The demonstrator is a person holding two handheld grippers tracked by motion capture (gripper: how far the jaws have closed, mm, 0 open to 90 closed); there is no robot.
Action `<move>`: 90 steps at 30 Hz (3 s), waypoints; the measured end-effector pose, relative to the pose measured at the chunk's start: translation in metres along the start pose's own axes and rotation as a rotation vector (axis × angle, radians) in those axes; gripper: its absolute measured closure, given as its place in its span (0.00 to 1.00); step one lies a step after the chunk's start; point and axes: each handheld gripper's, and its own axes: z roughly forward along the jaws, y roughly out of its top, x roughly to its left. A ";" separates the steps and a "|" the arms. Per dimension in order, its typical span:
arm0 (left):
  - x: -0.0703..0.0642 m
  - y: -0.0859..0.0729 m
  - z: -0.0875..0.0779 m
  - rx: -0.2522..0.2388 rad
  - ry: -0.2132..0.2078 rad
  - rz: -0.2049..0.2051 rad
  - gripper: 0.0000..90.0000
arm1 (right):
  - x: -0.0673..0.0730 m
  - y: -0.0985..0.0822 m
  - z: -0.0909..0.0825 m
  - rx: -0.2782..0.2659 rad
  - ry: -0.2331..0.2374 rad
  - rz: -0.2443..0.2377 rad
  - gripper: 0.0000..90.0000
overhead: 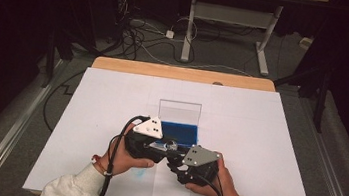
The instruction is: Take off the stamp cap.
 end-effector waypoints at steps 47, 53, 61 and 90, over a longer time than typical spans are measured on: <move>0.013 -0.011 -0.015 0.009 0.112 -0.013 0.61 | -0.026 -0.014 -0.039 0.020 -0.063 0.041 0.44; 0.014 -0.014 -0.017 0.008 0.122 -0.015 0.61 | -0.031 -0.018 -0.050 0.000 -0.099 0.063 0.44; 0.018 -0.018 -0.019 0.004 0.131 -0.021 0.61 | -0.039 -0.030 -0.069 -0.020 -0.143 0.103 0.44; 0.027 -0.021 -0.026 -0.030 0.179 -0.038 0.61 | -0.055 -0.072 -0.103 -0.016 -0.249 0.190 0.43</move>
